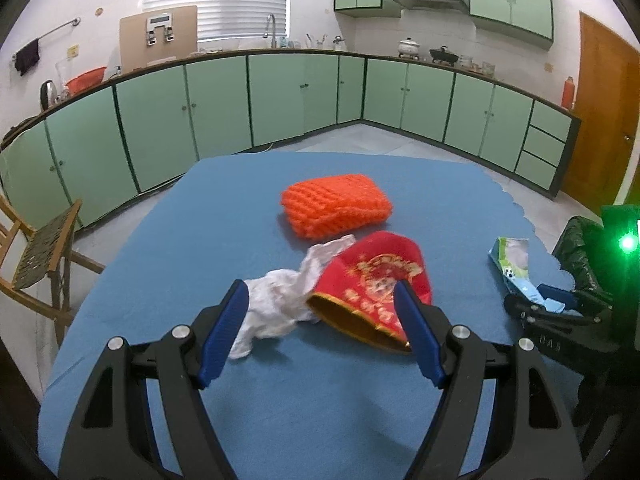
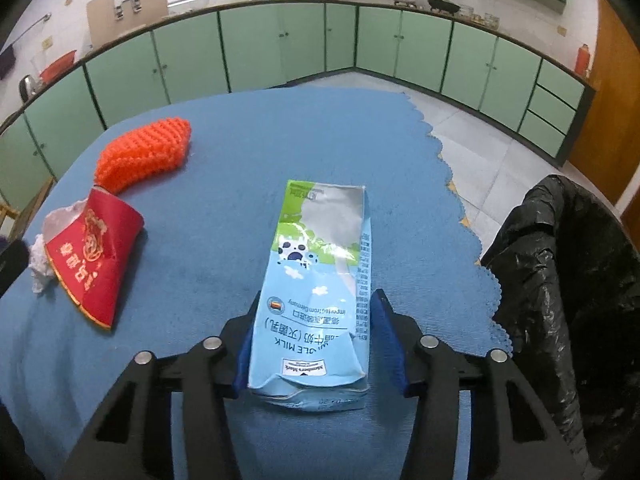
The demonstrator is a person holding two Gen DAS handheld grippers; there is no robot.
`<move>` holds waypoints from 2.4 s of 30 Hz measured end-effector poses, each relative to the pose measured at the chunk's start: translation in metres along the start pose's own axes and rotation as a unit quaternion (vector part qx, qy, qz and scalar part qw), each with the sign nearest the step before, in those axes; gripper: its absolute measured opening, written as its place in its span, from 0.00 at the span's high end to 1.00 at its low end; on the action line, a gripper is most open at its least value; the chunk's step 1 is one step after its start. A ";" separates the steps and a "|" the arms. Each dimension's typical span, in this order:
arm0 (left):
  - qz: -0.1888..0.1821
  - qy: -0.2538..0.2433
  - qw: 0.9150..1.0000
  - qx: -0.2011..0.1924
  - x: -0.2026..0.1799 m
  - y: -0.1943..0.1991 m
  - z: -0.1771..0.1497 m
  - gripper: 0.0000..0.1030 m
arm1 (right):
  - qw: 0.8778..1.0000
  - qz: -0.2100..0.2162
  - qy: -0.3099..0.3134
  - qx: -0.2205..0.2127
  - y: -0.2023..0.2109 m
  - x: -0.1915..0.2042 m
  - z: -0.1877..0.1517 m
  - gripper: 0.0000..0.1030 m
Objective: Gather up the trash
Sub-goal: 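Grasp the red paper cup with the left tool while the right holds the carton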
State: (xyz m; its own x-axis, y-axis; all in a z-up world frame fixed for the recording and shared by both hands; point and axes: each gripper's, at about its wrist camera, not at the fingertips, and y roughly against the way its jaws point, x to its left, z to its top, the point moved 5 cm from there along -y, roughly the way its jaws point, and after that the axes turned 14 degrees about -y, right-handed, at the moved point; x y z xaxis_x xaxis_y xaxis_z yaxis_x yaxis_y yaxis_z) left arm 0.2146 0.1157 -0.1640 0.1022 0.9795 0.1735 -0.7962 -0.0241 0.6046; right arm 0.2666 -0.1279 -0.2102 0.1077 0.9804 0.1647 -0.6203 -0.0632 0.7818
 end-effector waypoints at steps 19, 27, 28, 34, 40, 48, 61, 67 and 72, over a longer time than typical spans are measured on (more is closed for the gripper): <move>-0.046 0.026 0.998 0.043 -0.026 -0.039 -0.003 0.77 | 1.000 0.015 0.006 -0.007 0.007 -0.008 -0.009 0.55; -0.056 0.012 0.998 0.011 -0.043 -0.010 0.003 0.85 | 1.000 0.021 -0.001 -0.013 0.021 -0.015 -0.007 0.55; -0.057 0.011 0.998 0.010 -0.044 -0.008 0.002 0.85 | 1.000 0.020 0.000 -0.014 0.024 -0.016 -0.007 0.55; -0.079 0.027 0.996 0.039 -0.051 -0.011 -0.013 0.46 | 1.000 0.021 -0.002 -0.010 0.025 -0.021 -0.010 0.57; -0.082 0.032 0.994 0.067 -0.053 -0.024 -0.022 0.27 | 1.000 0.028 -0.007 0.002 0.020 -0.022 -0.016 0.57; -0.105 0.064 0.988 0.090 -0.052 -0.044 -0.028 0.26 | 0.999 0.032 -0.003 -0.004 0.018 -0.022 -0.018 0.56; -0.104 0.059 0.992 0.046 -0.062 -0.023 -0.011 0.83 | 0.999 0.037 -0.001 -0.008 0.026 -0.022 -0.015 0.58; -0.087 0.051 0.995 0.019 -0.056 -0.005 0.004 0.84 | 0.998 0.053 -0.009 -0.018 0.044 -0.020 -0.002 0.58; -0.081 0.044 0.996 0.001 -0.053 0.006 0.013 0.84 | 0.998 0.058 -0.006 -0.031 0.060 -0.017 0.006 0.58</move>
State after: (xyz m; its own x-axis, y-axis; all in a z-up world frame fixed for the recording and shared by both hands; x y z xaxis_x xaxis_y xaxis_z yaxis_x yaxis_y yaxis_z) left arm 0.2119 0.0610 -0.1594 0.1762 0.9844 0.0050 -0.7722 0.1350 0.6209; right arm 0.2323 -0.1492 -0.1626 0.0402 0.9649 0.2596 -0.6755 -0.1652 0.7186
